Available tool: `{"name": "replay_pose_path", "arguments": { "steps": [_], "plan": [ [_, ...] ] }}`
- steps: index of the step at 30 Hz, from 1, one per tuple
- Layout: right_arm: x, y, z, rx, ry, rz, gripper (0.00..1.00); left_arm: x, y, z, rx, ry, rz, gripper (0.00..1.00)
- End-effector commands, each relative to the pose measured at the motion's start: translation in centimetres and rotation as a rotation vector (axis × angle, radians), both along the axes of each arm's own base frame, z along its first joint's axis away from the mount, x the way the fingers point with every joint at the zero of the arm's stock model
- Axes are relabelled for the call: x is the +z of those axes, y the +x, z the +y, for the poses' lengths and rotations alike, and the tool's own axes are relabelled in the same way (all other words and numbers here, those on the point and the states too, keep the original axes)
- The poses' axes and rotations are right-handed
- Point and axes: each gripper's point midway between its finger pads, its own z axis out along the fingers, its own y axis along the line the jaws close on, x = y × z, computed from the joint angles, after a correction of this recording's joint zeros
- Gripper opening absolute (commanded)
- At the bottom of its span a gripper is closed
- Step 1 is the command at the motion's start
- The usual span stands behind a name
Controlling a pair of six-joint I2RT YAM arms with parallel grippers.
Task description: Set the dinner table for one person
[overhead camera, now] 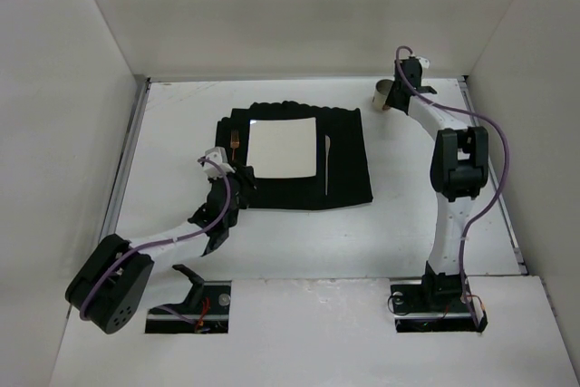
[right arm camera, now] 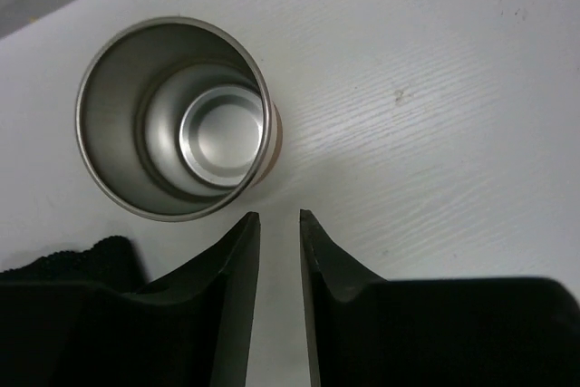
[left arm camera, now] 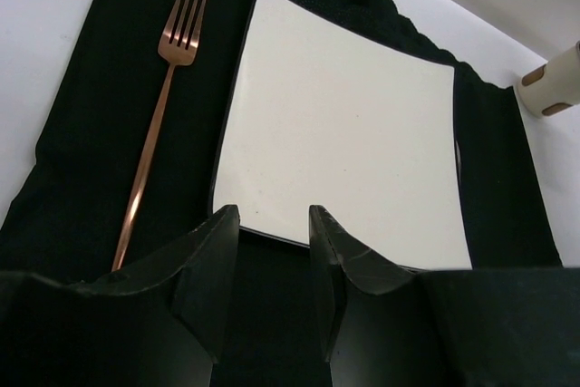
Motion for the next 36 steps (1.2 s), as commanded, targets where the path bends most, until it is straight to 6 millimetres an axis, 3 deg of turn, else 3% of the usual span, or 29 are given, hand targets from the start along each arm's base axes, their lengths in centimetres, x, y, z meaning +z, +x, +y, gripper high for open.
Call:
{"name": "replay_pose_path", "arguments": {
  "steps": [1,6,8,12,17,23,25,27,30,33,36],
  "plan": [
    [3.3,0.2,0.4,0.001,0.002,-0.058,0.29,1.5,0.6,-0.5,-0.002,-0.048,-0.051,0.35],
    [6.4,-1.7,0.2,-0.014,0.019,-0.149,0.36,1.5,0.6,-0.5,-0.003,-0.05,-0.051,0.35],
    [7.6,-1.4,0.1,-0.013,0.028,-0.186,0.45,1.3,0.7,-0.8,-0.007,-0.046,-0.043,0.35],
    [8.5,0.4,0.3,0.011,0.038,-0.206,0.51,1.2,0.7,-1.3,-0.028,-0.049,-0.04,0.35],
    [6.1,2.9,-0.7,-0.012,0.041,-0.154,0.51,1.4,0.7,-1.0,-0.02,-0.052,-0.045,0.35],
    [2.8,3.8,-1.5,-0.038,0.033,-0.078,0.48,1.2,0.8,-0.5,-0.006,-0.052,-0.041,0.36],
    [2.2,3.6,-1.7,-0.048,0.031,-0.051,0.43,1.3,0.8,-0.5,-0.006,-0.055,-0.042,0.36],
    [2.1,3.6,-1.6,-0.051,0.034,-0.048,0.29,1.1,0.9,-0.5,-0.004,-0.052,-0.038,0.36],
    [4.1,3.5,-1.4,-0.055,0.047,-0.105,0.08,1.2,0.9,-0.5,-0.004,-0.054,-0.041,0.36],
    [8.7,3.1,-1.1,-0.038,0.065,-0.233,0.07,1.1,0.9,-0.5,-0.004,-0.051,-0.037,0.36],
    [12.5,1.9,1.4,0.033,0.073,-0.296,0.07,1.1,0.9,-0.4,-0.004,-0.051,-0.037,0.36]
  ]
}}
